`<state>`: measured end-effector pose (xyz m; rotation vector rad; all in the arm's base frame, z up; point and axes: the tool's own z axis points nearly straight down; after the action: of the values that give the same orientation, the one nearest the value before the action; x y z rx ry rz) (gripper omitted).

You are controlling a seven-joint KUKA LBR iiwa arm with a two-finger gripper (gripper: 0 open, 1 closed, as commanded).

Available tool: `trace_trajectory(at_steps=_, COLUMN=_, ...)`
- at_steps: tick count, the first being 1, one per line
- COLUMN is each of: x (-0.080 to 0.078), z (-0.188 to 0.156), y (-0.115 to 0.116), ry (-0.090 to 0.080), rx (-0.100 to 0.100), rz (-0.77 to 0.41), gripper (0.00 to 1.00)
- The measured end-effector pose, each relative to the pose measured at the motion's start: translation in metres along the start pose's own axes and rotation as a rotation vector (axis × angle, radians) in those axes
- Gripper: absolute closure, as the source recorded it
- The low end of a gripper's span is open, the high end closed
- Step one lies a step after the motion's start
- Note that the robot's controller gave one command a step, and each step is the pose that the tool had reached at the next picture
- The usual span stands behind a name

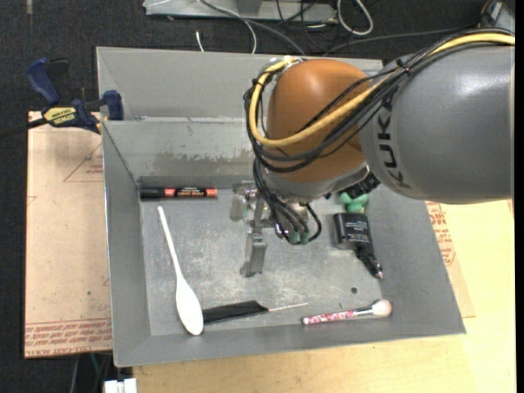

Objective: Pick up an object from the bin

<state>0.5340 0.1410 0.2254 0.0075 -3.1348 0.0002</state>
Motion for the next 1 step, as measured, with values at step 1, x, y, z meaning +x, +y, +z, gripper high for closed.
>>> trace_trajectory(at_steps=1, x=-0.0014, z=-0.0048, y=-0.0012, ry=-0.008, rx=-0.001, rz=0.005, gripper=0.00)
